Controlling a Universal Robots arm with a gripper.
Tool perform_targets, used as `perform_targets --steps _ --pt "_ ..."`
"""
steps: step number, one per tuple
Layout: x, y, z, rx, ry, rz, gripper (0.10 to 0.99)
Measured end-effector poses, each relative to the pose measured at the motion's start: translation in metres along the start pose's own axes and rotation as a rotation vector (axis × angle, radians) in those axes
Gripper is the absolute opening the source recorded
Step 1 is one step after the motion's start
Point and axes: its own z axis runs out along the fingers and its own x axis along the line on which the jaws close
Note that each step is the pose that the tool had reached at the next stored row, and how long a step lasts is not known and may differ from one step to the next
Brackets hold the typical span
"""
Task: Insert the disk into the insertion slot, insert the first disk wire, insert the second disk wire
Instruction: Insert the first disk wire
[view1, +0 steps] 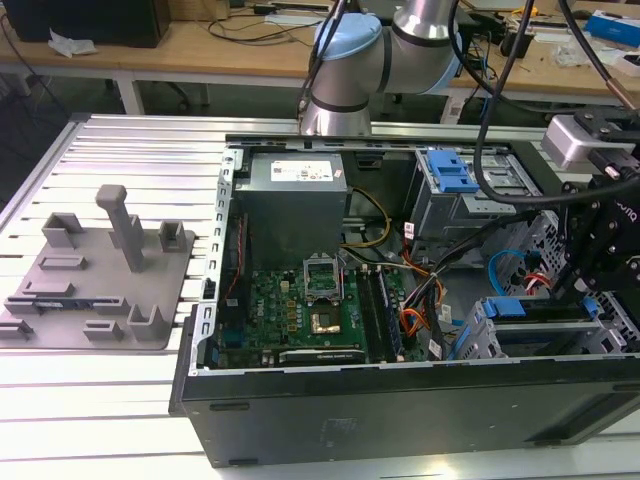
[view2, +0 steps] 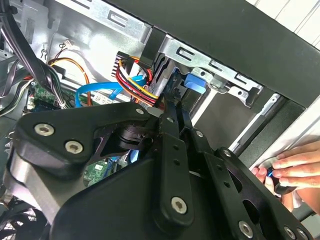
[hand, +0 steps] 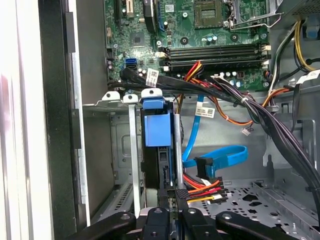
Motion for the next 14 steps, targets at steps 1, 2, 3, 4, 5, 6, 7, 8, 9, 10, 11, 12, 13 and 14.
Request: perform_targets --steps 1,2,3,4,5,6,7,8,9,10,11,12,13,14 --pt "0.0 0.0 0.0003 0.0 0.0 0.0 0.165" --pt "-0.0001 0.0 0.0007 0.0 0.0 0.0 0.165" --pt "-0.0001 0.0 0.001 0.0 0.0 0.0 0.165" --pt "-0.0002 0.0 0.0018 0.0 -0.0001 0.0 0.165" --pt "-0.0002 0.0 0.0025 0.0 0.0001 0.0 0.165" --pt "-0.0002 0.0 0.0033 0.0 0.0001 0.0 0.165" --pt "-0.0002 0.0 0.004 0.0 -0.0002 0.0 0.165" --pt "-0.0003 0.0 0.0047 0.0 -0.0001 0.0 0.165" --pt "-0.0003 0.0 0.0053 0.0 0.0002 0.0 0.165" --pt "-0.0003 0.0 0.0061 0.0 0.0007 0.0 0.165" --pt "-0.0003 0.0 0.0062 0.0 0.0007 0.0 0.165" --pt "-0.0004 0.0 0.0069 0.0 -0.0011 0.0 0.173" --pt "-0.0004 0.0 0.0064 0.0 -0.0011 0.0 0.173" --pt "-0.0002 0.0 0.0049 0.0 -0.0011 0.0 0.231"
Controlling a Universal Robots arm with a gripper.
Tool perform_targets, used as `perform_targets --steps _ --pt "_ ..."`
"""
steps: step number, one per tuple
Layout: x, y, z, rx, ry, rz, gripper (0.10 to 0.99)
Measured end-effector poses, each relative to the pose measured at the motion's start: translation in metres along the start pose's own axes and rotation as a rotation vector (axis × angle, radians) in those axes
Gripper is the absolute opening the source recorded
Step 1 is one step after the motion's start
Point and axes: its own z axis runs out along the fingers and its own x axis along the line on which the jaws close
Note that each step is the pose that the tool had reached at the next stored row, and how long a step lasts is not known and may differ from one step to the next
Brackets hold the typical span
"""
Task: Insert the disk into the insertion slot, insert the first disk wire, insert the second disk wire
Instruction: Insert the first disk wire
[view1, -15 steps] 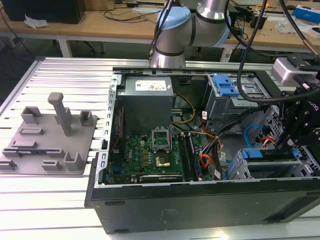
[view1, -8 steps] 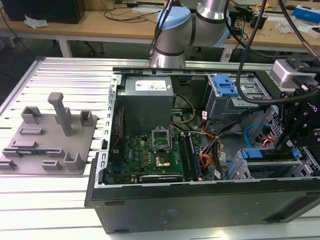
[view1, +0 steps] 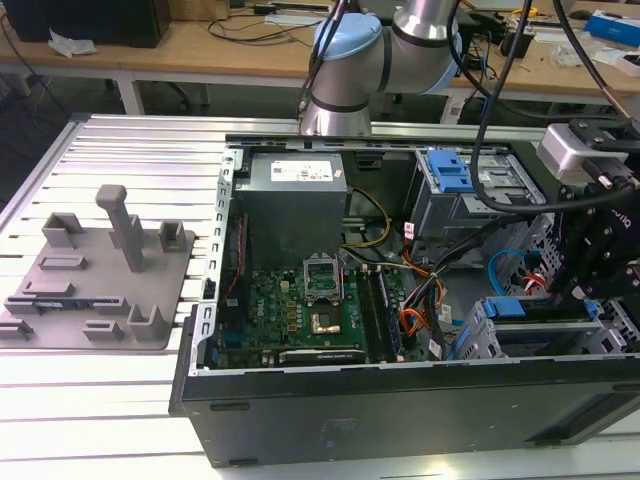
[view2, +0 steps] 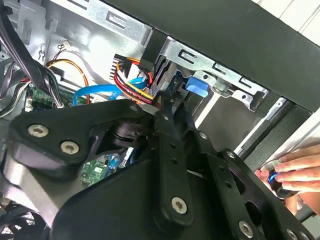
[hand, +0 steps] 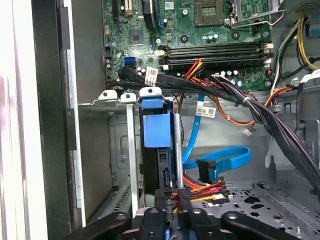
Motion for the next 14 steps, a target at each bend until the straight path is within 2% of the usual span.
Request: perform_targets --steps 1,2,3,4,6,14 --pt "0.0002 0.0 -0.0037 0.0 0.001 0.0 0.294" --pt "0.0005 0.0 -0.0084 0.0 0.0009 0.0 0.416" --pt "0.0007 0.0 -0.0136 0.0 0.001 0.0 0.416" --pt "0.0005 0.0 -0.0182 0.0 0.0011 0.0 0.482" --pt "0.0 0.0 -0.0262 0.0 0.0016 0.0 0.482" --pt "-0.0001 0.0 -0.0264 0.0 0.0014 0.0 0.482"
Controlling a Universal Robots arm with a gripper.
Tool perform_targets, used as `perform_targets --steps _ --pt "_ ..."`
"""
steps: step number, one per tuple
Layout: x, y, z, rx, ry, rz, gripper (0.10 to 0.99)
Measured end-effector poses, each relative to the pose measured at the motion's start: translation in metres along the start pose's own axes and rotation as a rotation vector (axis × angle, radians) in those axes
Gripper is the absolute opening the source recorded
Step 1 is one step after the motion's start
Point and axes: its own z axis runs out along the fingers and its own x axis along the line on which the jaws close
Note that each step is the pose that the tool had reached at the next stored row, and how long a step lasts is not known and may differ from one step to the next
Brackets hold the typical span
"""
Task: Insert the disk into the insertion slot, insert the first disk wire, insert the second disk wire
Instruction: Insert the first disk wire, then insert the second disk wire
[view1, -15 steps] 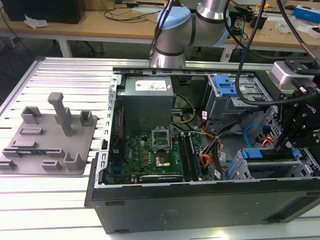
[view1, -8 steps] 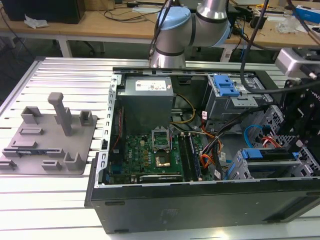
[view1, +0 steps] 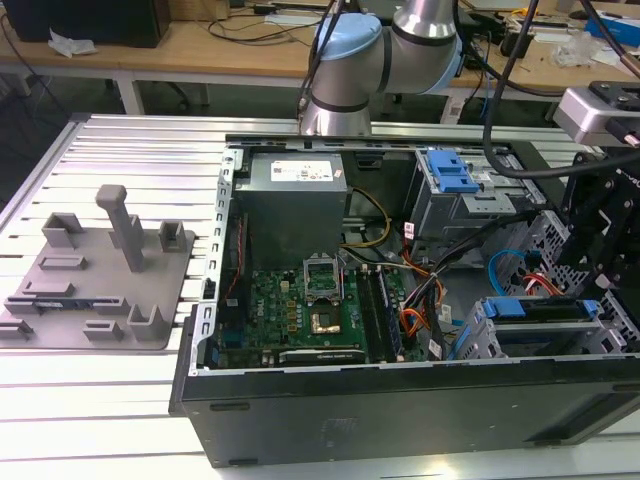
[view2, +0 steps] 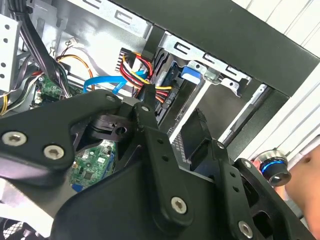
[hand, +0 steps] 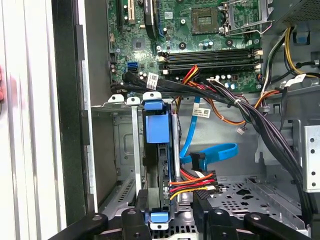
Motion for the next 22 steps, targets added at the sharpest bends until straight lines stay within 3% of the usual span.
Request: perform_targets --steps 19,21,22 --pt "-0.0008 0.0 -0.0006 0.0 -0.0001 0.0 0.482" --pt "-0.0032 0.0001 -0.0008 0.0 0.0044 0.0 0.482" --pt "-0.0061 0.0002 -0.001 0.0 0.0129 0.0 0.482"
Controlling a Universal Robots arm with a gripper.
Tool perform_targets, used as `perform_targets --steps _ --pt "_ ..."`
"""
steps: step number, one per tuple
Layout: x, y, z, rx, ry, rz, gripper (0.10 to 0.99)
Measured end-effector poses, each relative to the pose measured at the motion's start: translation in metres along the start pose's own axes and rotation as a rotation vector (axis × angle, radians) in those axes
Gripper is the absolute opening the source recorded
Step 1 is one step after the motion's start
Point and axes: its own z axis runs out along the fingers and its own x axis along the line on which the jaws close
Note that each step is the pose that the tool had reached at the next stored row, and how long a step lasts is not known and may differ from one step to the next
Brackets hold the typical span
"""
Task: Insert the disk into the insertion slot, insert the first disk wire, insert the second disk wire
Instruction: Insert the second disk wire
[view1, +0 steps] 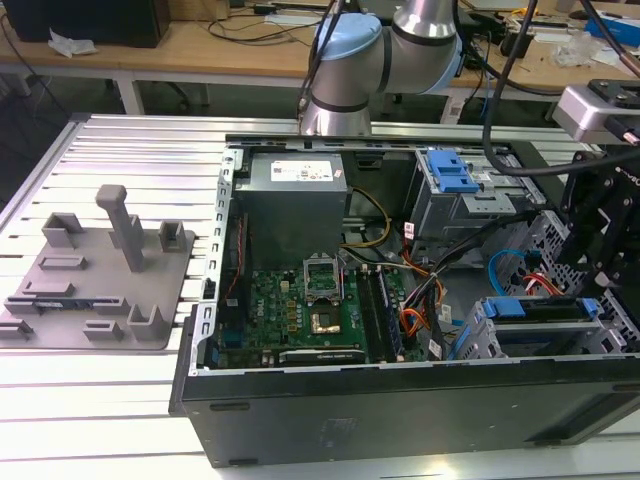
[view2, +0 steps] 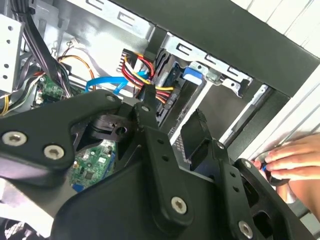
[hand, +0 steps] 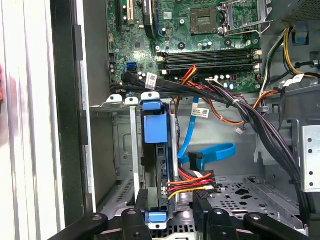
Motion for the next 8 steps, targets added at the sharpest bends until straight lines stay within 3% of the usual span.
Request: perform_targets --steps 2,5,6,7,8 --pt "-0.0049 0.0005 -0.0002 0.001 0.0242 0.0 0.482" --pt "-0.006 0.001 -0.0005 0.001 0.032 0.0 0.482" --pt "-0.0127 0.0018 -0.0009 0.002 0.0579 0.0 0.482" --pt "-0.0185 0.0027 -0.0014 0.004 0.1072 -0.002 0.482" --pt "-0.0202 0.0031 -0.0016 0.005 0.1264 -0.003 0.482"
